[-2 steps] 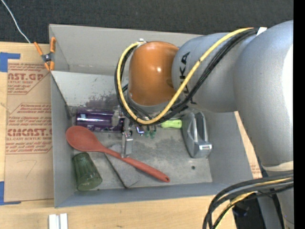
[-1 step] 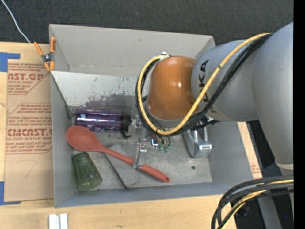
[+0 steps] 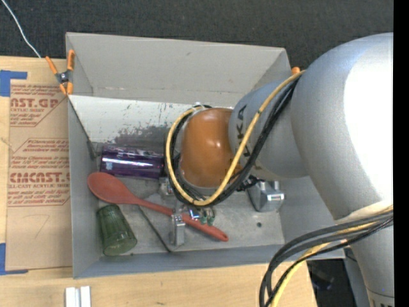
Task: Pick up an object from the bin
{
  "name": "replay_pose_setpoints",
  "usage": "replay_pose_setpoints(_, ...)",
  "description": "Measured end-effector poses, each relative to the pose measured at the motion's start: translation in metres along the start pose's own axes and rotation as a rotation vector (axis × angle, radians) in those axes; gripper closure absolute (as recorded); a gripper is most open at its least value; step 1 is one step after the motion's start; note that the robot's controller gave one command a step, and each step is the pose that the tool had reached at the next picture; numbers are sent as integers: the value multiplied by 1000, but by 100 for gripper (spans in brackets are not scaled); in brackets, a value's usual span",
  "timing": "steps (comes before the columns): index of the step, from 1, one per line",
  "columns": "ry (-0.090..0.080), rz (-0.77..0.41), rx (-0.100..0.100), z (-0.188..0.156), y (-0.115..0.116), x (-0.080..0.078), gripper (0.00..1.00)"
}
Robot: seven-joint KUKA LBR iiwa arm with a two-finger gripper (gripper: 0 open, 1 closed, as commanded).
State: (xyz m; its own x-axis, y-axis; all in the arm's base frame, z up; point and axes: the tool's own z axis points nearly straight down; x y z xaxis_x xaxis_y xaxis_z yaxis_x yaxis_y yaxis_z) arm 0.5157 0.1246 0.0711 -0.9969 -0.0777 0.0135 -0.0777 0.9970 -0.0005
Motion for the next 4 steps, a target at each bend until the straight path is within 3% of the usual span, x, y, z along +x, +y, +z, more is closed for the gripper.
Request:
replay_pose_setpoints(1, -4, 217, -3, -2, -2, -9, 100)
replay_pose_setpoints(2, -4, 218, -3, -2, -2, -9, 100)
replay_pose_setpoints(3, -17, 217, -5, 0, -2, -11, 0)
replay_pose_setpoints(4, -17, 217, -5, 0, -2, -11, 0)
